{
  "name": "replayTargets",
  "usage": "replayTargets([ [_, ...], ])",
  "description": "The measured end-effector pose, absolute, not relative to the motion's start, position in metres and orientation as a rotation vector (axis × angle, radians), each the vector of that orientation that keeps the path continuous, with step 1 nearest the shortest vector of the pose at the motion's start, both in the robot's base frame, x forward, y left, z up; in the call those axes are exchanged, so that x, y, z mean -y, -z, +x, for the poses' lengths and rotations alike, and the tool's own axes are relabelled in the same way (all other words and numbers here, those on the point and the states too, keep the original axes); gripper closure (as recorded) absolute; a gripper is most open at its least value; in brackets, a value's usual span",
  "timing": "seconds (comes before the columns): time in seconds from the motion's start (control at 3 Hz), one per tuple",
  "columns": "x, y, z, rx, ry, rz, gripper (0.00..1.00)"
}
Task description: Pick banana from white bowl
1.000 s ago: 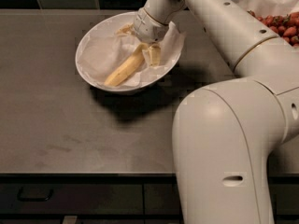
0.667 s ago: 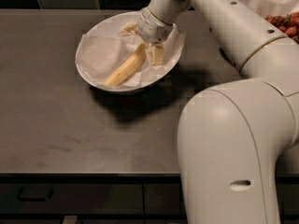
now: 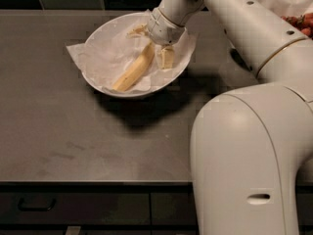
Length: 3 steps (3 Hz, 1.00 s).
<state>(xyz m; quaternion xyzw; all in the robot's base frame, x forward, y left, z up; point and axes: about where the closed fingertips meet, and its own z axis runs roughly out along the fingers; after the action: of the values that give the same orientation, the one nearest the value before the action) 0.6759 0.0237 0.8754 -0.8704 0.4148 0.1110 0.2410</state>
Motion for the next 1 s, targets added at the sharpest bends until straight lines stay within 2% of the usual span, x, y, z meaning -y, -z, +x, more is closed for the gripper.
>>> replayTargets([
  [0.33, -0.0237, -0.8754, 0.6759, -1.135, -0.304, -2.381, 0.18],
  [0.67, -0.0238, -0.8754, 0.676, -1.135, -0.303, -2.381, 0.14],
  [1.0, -0.0266, -0.8744, 0.6786, -1.143, -0.288, -2.39, 0.0],
])
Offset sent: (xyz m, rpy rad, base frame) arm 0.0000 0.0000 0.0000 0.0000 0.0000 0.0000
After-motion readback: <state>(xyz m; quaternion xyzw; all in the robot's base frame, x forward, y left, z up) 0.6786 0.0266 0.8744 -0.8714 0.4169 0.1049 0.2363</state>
